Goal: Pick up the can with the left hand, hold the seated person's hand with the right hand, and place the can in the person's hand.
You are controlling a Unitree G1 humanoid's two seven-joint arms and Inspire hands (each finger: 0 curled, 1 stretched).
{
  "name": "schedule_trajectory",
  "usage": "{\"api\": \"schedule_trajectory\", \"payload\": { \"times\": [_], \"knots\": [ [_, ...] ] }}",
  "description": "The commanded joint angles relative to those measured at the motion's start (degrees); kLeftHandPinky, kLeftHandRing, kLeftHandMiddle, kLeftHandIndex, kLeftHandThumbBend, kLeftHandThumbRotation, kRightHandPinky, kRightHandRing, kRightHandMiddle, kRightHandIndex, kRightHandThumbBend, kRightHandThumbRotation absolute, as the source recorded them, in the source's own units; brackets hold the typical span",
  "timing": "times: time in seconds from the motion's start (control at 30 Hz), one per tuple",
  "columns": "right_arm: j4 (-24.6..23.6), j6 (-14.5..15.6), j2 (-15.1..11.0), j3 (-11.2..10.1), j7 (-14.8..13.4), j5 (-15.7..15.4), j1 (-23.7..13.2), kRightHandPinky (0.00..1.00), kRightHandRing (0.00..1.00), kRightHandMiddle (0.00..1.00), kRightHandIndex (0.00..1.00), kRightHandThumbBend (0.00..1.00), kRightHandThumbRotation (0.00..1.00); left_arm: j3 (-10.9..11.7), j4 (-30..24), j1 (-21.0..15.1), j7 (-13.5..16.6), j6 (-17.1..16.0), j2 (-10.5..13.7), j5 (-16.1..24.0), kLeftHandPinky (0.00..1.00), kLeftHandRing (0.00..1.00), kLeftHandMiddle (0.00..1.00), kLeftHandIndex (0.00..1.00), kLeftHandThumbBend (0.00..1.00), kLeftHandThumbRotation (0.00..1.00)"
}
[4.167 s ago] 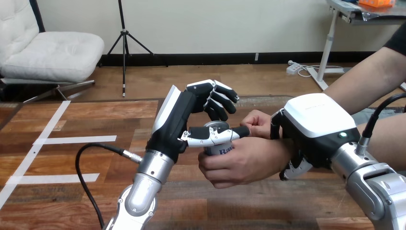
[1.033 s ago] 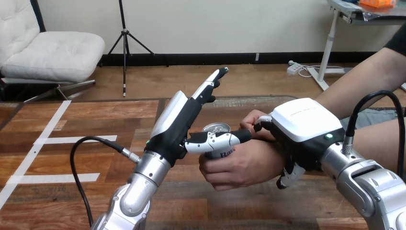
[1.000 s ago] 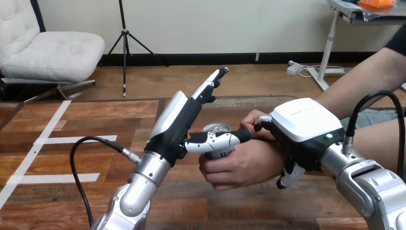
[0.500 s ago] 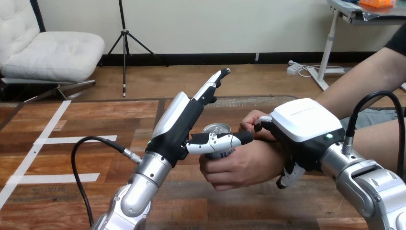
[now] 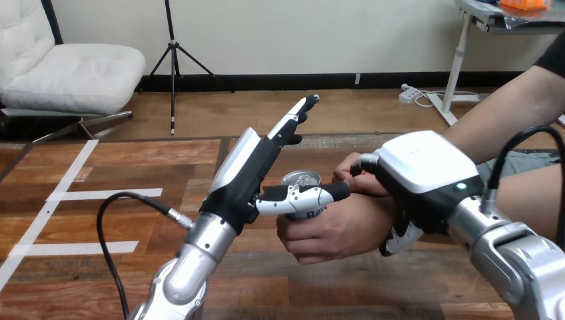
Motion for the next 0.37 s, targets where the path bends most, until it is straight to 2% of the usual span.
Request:
{"api": "schedule_trajectory", "payload": {
  "times": [0.0,0.07,0.1,0.2,0.33],
  "knots": [
    [-7.04,0.14,2.24,-4.56,-5.53,2.45,1.46,0.69,0.76,0.78,0.76,0.96,0.0,1.7,-5.02,2.19,-2.08,-0.57,0.52,-4.78,0.82,0.91,0.94,0.93,0.87,0.5],
    [-8.17,-0.16,2.83,-5.24,-7.12,3.29,2.64,0.68,0.75,0.77,0.75,0.96,0.0,1.84,-6.19,3.32,-2.74,-0.36,0.57,-5.98,0.81,0.9,0.93,0.91,0.85,0.48],
    [-9.16,-0.64,3.56,-5.78,-9.37,3.66,3.93,0.68,0.75,0.77,0.75,0.96,0.0,2.04,-7.14,4.55,-3.24,-0.26,0.56,-7.16,0.81,0.9,0.93,0.91,0.85,0.48],
    [-11.3,-1.12,5.14,-6.63,-13.05,4.48,6.6,0.66,0.73,0.75,0.73,0.96,0.0,2.43,-9.05,7.0,-4.38,0.12,0.56,-9.69,0.79,0.88,0.91,0.9,0.82,0.47],
    [-13.75,-0.8,7.77,-7.2,-16.04,5.72,9.92,0.65,0.73,0.75,0.73,0.93,0.0,2.97,-11.23,9.68,-5.3,1.07,0.41,-12.11,0.79,0.87,0.9,0.89,0.81,0.46]
  ]
}}
